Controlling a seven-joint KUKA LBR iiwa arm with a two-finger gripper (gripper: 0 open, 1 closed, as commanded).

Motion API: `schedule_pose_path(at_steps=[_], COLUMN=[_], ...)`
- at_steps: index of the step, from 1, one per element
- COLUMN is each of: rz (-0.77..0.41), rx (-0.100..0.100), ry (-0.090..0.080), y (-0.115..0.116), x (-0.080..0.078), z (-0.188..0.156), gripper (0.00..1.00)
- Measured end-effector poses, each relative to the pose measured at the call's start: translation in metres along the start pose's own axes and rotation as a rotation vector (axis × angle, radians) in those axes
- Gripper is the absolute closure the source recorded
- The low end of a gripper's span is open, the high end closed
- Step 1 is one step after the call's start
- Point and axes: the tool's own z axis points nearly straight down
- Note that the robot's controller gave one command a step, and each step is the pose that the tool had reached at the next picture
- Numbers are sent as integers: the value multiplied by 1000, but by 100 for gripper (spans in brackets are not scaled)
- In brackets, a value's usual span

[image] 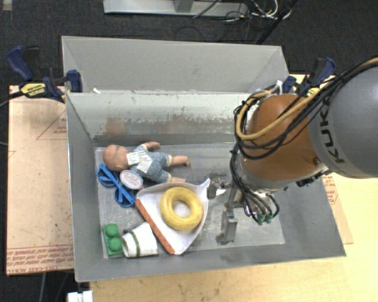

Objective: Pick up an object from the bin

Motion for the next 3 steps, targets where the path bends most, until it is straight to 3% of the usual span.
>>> schedule_pose_path(at_steps=[1,2,3], rz=[1,-82,-252], rx=[0,0,-1], ry=[-8,-11,-9], y=[0,16,21], x=[-2,-3,-2], z=[-4,28,67], gripper=[0,0,0])
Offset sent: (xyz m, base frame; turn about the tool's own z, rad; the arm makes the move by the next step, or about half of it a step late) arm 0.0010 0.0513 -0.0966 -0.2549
